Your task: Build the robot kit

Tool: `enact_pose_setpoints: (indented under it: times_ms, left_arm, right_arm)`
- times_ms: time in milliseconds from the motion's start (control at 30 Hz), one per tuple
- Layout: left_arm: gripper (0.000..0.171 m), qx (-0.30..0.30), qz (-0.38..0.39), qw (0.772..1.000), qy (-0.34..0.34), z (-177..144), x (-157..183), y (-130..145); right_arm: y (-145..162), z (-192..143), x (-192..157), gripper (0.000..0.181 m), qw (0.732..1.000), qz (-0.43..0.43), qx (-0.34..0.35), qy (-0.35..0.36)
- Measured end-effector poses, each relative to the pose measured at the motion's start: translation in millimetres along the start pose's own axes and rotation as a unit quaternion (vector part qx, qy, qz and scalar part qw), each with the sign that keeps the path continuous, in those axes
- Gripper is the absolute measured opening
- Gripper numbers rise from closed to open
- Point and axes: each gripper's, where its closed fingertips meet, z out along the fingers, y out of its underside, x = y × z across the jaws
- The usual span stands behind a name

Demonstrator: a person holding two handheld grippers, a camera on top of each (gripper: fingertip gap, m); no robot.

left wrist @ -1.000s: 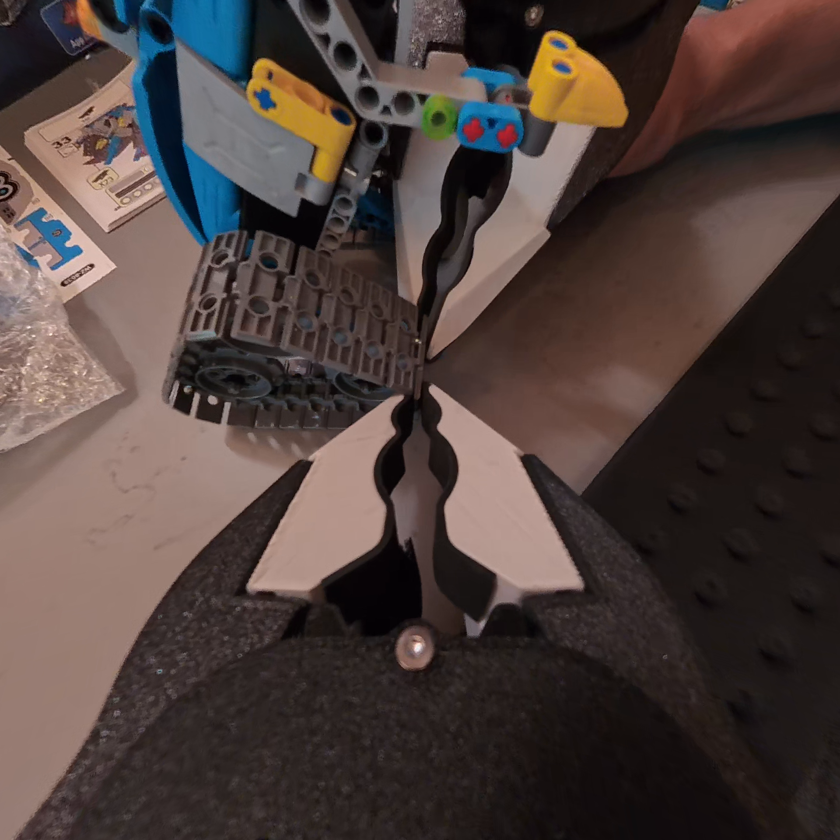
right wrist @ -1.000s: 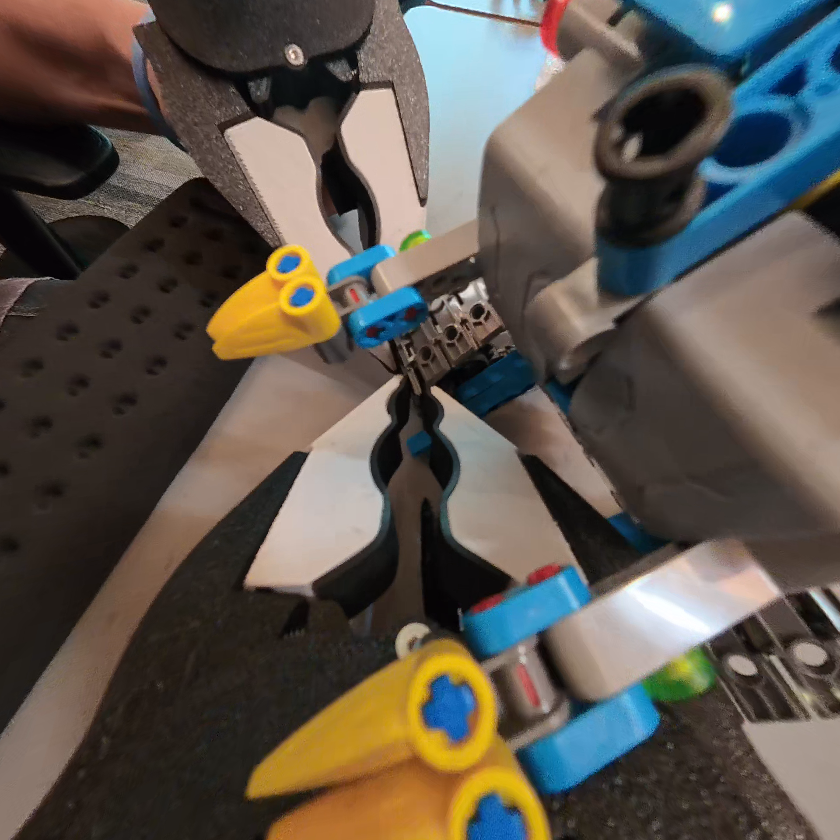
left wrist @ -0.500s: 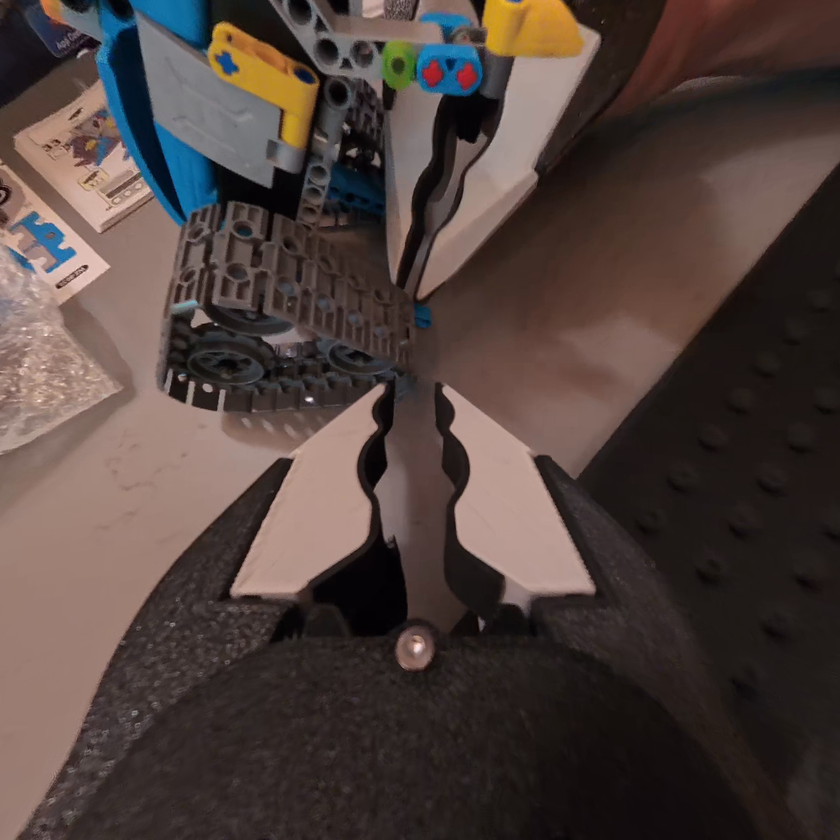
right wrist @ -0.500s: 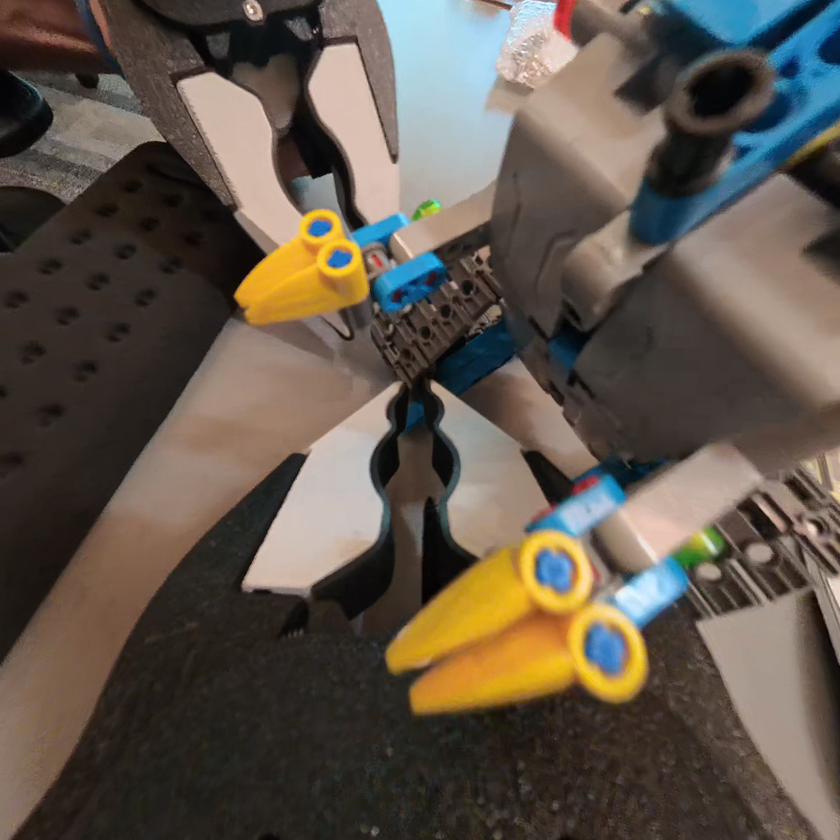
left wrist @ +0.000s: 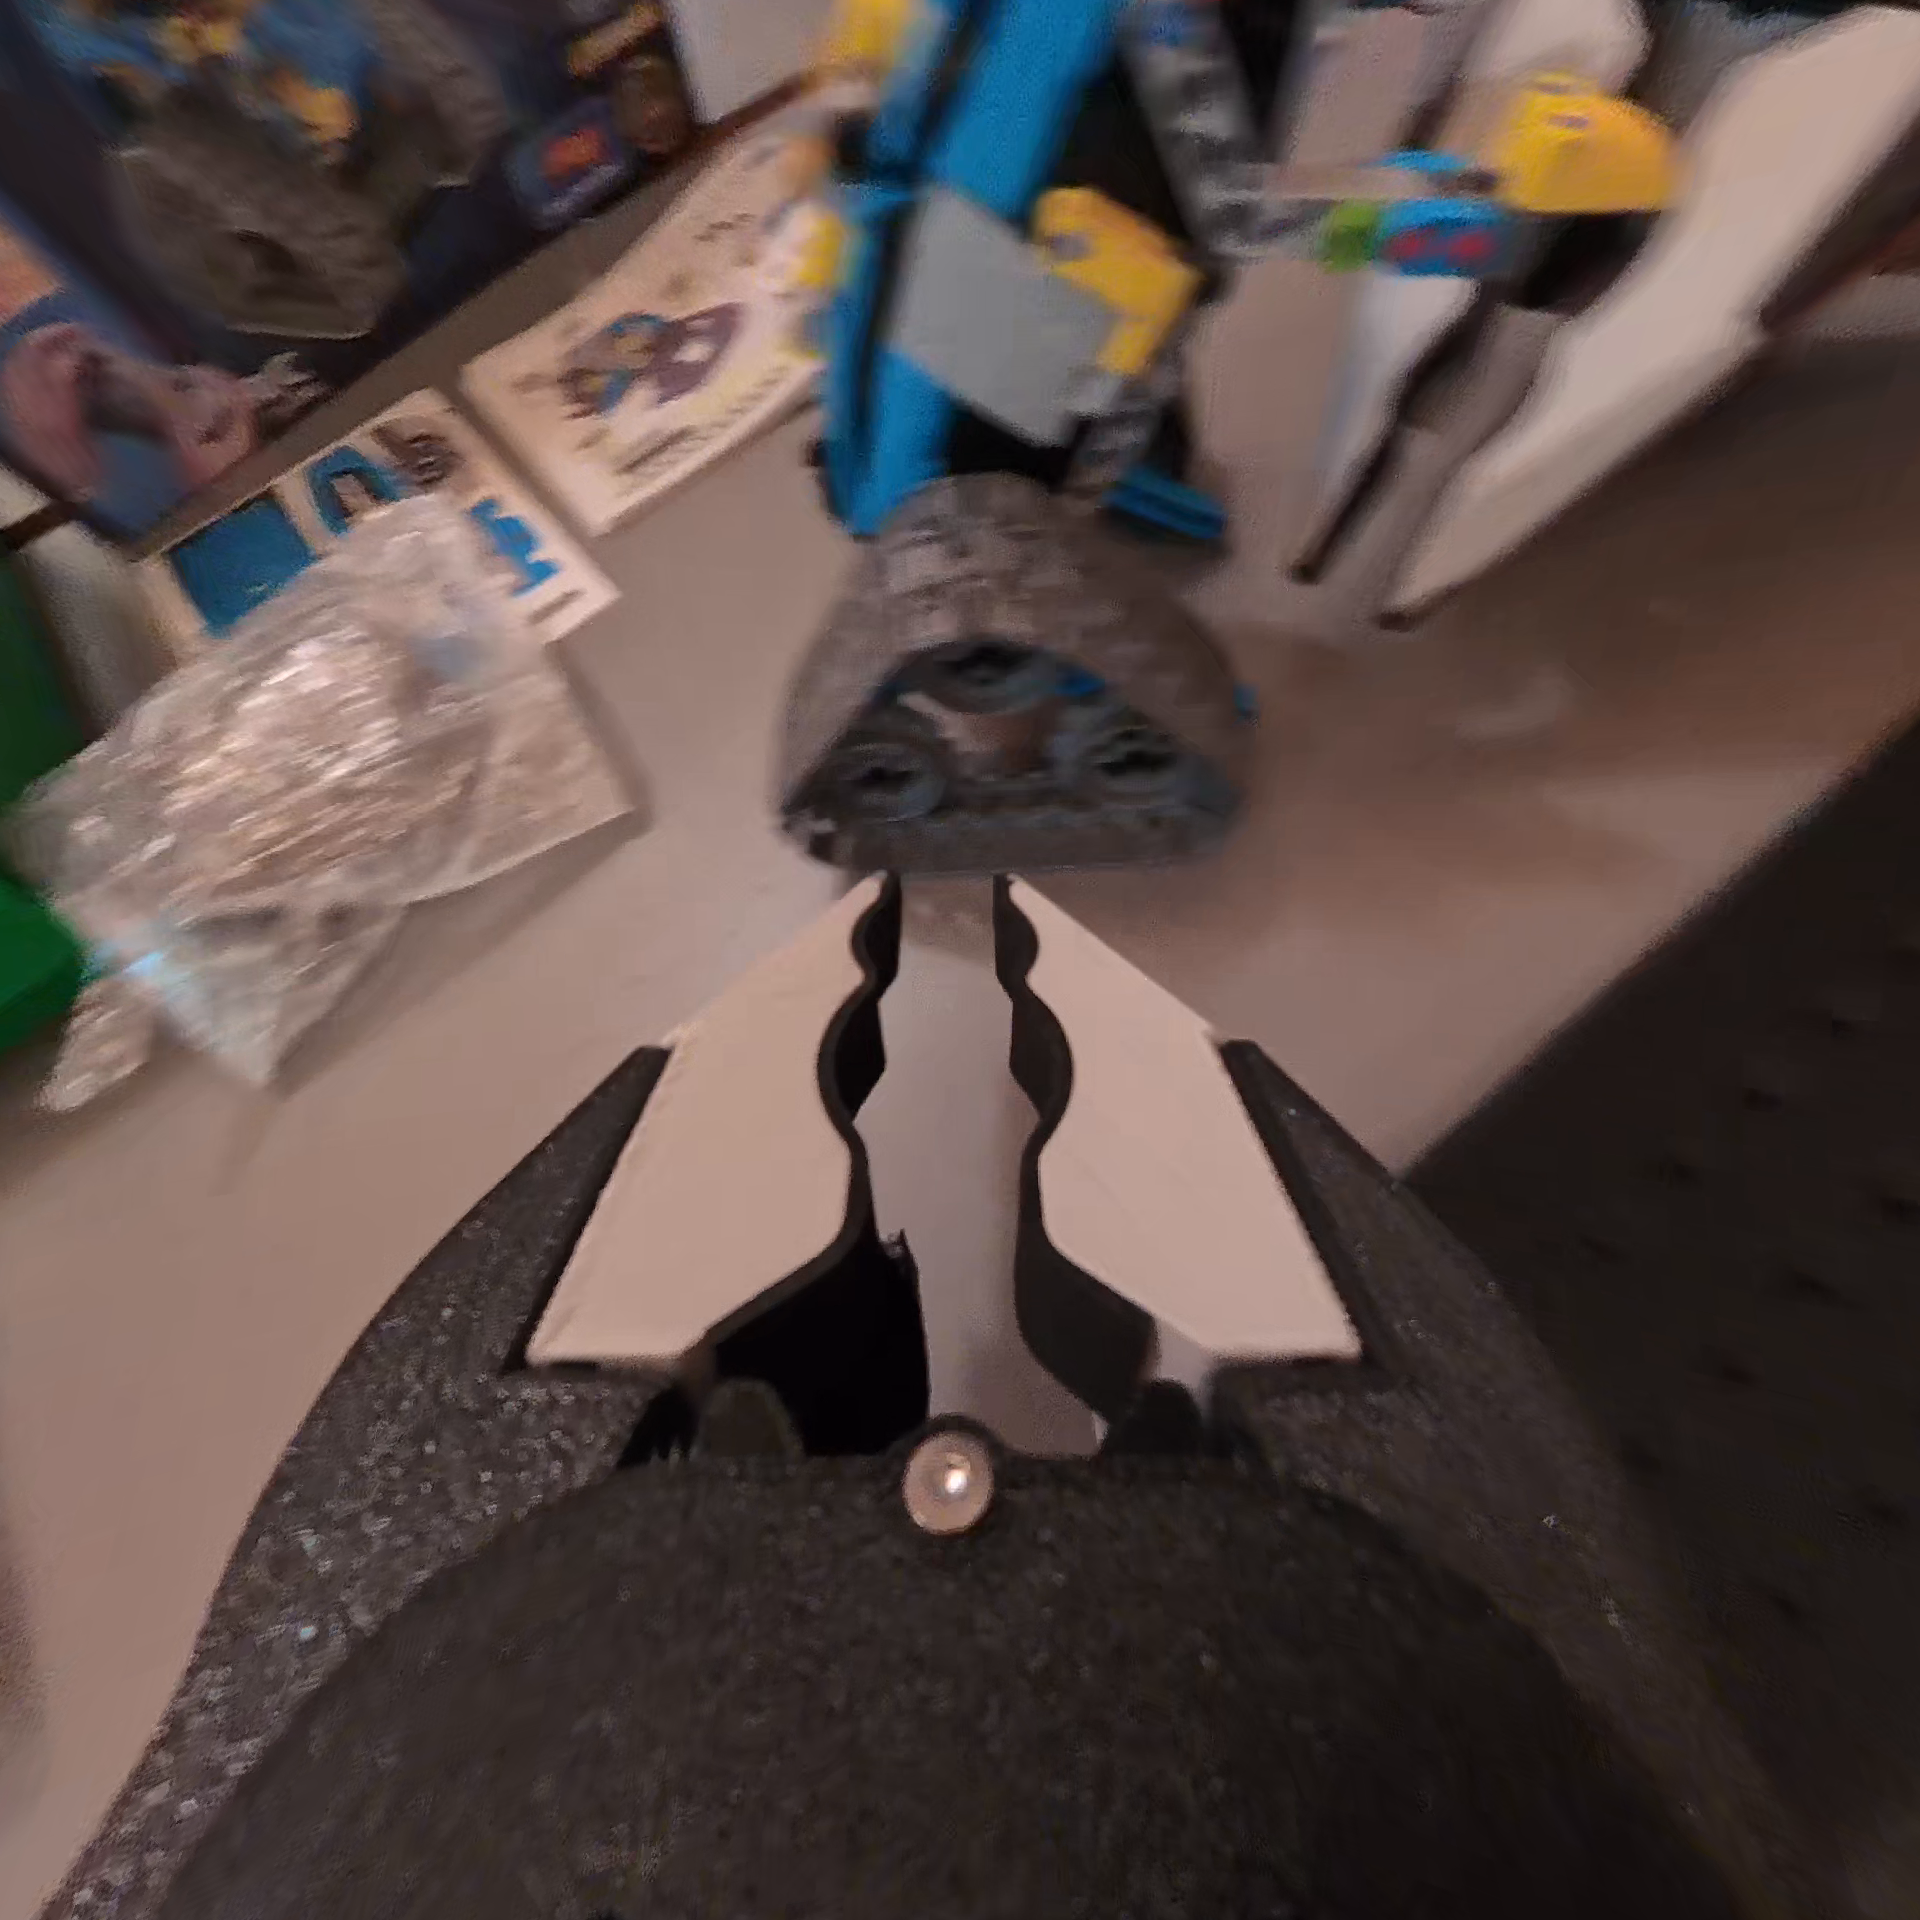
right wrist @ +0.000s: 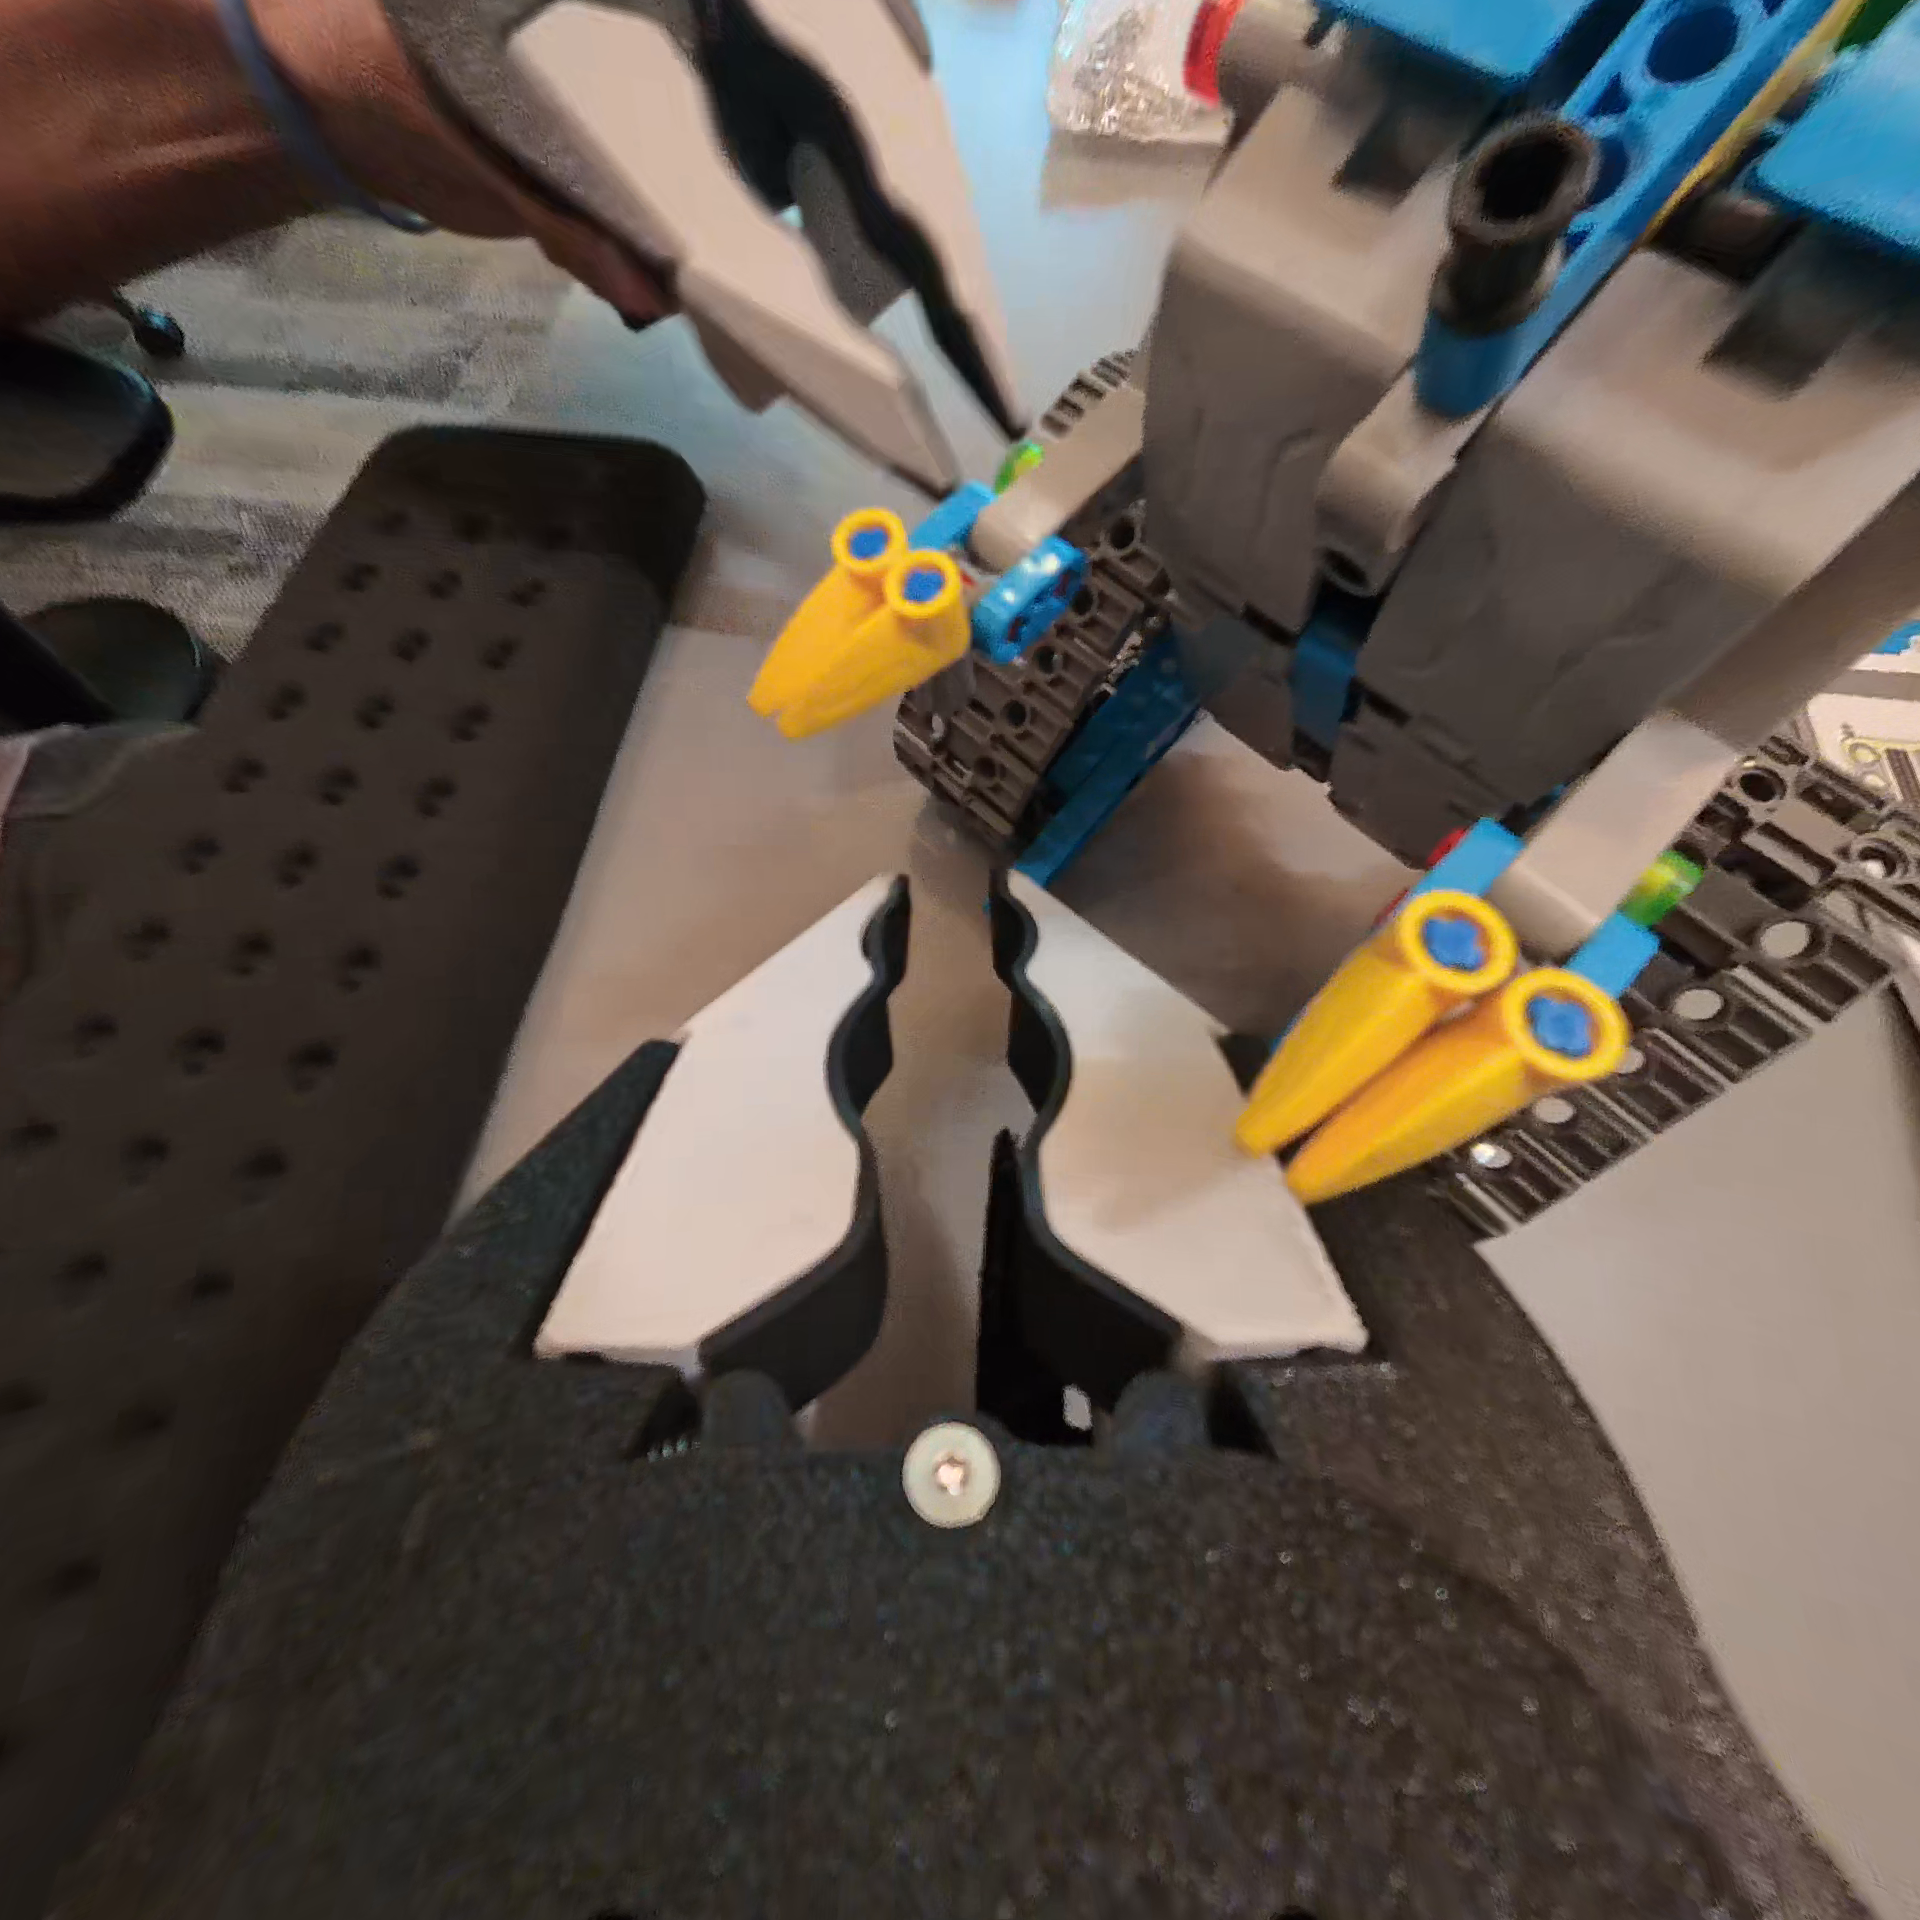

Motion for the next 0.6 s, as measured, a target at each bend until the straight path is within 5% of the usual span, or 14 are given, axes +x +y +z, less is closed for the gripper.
enact_pose_setpoints:
  times_ms: [267, 400, 600]
  left_arm:
    - [0.023, -0.047, 0.004, 0.999, 0.019, 37.2, -43.0, 2.5]
    - [0.006, -0.040, 0.015, 0.999, 0.033, 48.4, -43.7, 1.0]
    - [0.003, -0.041, 0.031, 0.999, 0.015, 49.2, -45.6, 3.5]
  right_arm:
    - [4.8, 6.8, -4.7, 0.019, 0.999, 0.017, -0.004, 0.051]
    - [9.7, 14.5, -6.4, 0.020, 0.998, 0.034, -0.014, 0.048]
    - [11.3, 21.0, -7.5, 0.020, 0.998, 0.008, -0.030, 0.054]
